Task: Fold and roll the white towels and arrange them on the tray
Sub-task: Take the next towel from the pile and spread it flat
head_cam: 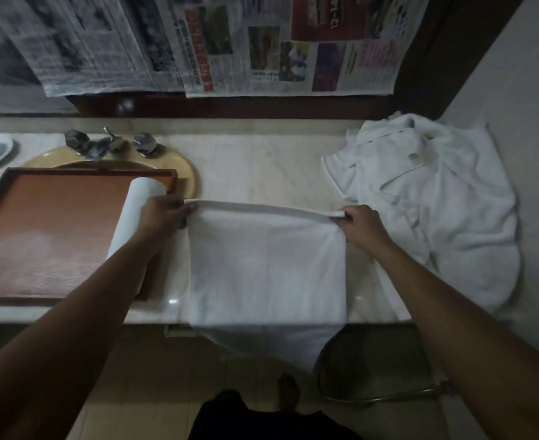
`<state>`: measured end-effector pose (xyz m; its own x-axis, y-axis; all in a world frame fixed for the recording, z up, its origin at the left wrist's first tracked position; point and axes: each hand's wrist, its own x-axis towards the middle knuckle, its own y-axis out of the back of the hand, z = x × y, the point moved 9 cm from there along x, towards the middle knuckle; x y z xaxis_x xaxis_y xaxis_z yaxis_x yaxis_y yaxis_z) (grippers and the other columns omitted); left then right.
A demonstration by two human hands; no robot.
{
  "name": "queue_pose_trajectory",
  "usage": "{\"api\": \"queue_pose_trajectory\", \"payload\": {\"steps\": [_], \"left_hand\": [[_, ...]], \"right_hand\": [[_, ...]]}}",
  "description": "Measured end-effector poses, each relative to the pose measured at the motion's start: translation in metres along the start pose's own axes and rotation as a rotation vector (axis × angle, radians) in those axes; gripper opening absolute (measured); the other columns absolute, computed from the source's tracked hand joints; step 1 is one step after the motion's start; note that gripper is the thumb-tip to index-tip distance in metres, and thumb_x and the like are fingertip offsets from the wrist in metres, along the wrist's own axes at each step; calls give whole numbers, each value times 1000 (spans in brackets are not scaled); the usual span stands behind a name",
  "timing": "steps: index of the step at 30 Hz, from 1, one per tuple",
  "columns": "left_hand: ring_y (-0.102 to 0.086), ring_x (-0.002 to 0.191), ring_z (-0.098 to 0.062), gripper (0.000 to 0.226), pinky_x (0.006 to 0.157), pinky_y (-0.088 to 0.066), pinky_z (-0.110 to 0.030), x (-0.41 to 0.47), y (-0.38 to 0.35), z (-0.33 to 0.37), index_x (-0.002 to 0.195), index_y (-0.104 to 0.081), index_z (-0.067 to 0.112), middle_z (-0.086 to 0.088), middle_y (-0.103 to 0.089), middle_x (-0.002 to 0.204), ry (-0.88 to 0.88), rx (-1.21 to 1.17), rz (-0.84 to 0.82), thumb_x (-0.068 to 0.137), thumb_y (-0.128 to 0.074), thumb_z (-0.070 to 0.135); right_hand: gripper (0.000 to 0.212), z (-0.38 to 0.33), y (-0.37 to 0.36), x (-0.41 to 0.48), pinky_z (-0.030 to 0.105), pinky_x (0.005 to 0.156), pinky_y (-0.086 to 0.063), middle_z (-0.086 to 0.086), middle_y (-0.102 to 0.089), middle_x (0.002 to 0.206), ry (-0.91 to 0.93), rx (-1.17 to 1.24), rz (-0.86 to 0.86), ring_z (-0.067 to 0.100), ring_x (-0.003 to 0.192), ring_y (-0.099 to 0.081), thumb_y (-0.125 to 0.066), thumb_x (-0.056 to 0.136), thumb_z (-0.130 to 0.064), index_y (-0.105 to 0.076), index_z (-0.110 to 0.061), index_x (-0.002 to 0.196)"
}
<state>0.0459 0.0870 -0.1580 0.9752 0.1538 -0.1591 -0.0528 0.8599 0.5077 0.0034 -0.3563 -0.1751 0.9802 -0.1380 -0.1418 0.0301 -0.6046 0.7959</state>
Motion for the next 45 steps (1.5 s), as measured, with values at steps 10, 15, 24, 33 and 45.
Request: {"api": "queue_pose_trajectory", "payload": {"steps": [10, 15, 24, 33, 45], "left_hand": [[-62, 47, 2, 25, 59, -51, -26, 101, 2, 62, 91, -76, 9, -7, -72, 69, -88, 87, 128, 90, -79, 34], [-68, 58, -14, 17, 75, -62, -40, 170, -15, 69, 81, -71, 15, -9, -71, 75, -38, -12, 133, 93, -76, 26], [-73, 67, -27, 23, 66, -56, -38, 295, -51, 59, 71, -71, 21, -5, -73, 68, 21, 27, 107, 84, -80, 38], [-69, 98, -27, 23, 81, -51, -33, 342, -104, 16, 98, -75, 18, -4, -76, 97, 14, 344, 136, 90, -74, 40], [-19, 157, -27, 59, 123, -21, -50, 262, -213, 36, 160, -33, 23, -6, -26, 169, -597, 686, -196, 105, -38, 45]], "right_hand": [[51, -28, 35, 112, 36, 67, -41, 4, -58, 64, -26, 56, 107, 32, 75, -60, -52, 105, -41, -47, -13, 63], [52, -42, 41, 172, 34, 65, -32, 5, -53, 62, -109, 103, 190, 20, 63, -50, -49, 105, -39, -46, -12, 61], [43, -31, 22, 289, 30, 73, -35, 14, -67, 85, -201, -31, 220, 37, 92, -63, -55, 100, -45, -54, -16, 68], [34, -1, -35, 335, 39, 79, -47, 14, -73, 88, -138, -351, 298, 37, 87, -67, -60, 98, -41, -70, -10, 92], [57, -80, -137, 282, 62, 121, -19, 7, -36, 164, 281, -417, 211, 32, 153, -29, -41, 103, -53, -46, -25, 153]]}}
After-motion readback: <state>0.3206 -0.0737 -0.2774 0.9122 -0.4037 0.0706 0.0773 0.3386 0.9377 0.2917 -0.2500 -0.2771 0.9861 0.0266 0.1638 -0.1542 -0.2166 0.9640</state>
